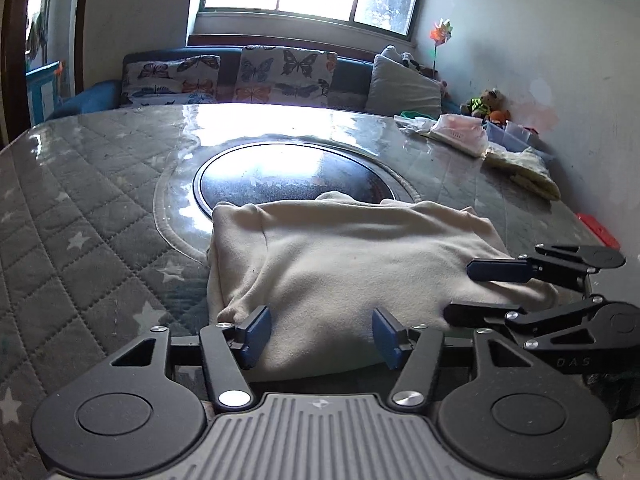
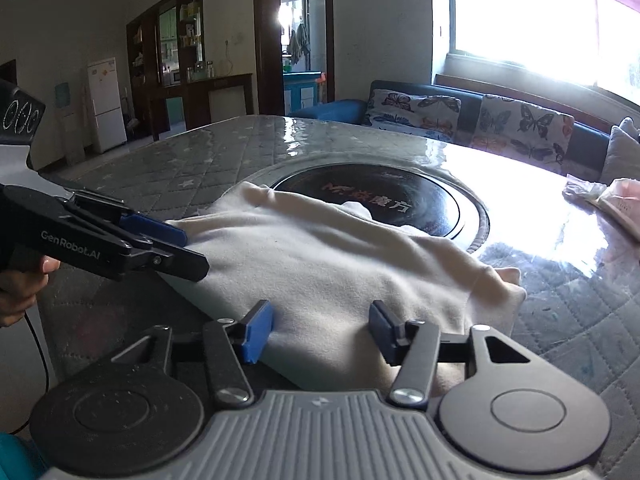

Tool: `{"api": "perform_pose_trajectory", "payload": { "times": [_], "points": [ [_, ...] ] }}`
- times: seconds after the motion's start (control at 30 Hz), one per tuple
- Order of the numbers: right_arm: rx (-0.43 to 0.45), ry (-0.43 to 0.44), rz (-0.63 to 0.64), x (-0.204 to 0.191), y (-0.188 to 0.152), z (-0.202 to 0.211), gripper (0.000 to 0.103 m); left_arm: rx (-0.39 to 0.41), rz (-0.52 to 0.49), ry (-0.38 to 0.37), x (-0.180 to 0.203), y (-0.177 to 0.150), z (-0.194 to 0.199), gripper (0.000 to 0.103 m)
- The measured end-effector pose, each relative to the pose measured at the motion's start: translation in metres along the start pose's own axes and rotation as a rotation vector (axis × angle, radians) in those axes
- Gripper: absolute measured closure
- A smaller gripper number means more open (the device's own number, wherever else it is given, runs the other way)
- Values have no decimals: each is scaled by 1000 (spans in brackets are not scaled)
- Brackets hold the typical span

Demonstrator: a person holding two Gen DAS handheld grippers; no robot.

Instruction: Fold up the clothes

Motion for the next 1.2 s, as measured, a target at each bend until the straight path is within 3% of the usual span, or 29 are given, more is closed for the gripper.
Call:
{"api": "perform_pose_trajectory", "payload": {
  "times": [0.27,0.4,0.5,0.83,1.2],
  "points": [
    [21,27,-6,0,-2,0,35,-48,40,10,6,8,-5,27],
    [17,44,7,-4,-3,0,19,-52,41,27,10,10,-3,23],
    [7,47,32,-9,-4,-1,15,-38,37,43,11,14,3,19],
    [-25,51,104,-21,-8,-4,1,-5,70,162,-15,25,14,8],
    [-47,28,158,-27,-12,-7,0,-34,126,227,-40,18,12,0]
  ]
}}
Point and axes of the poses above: each gripper's, at about its wrist camera, not at the fingertips, and z roughly against the way its jaws point, x to its right, y to its top, the point moved 7 cm from there along -z, roughly the way its jaws point, and after that the axes turned 2 degrees about x, right-handed, at the moved point
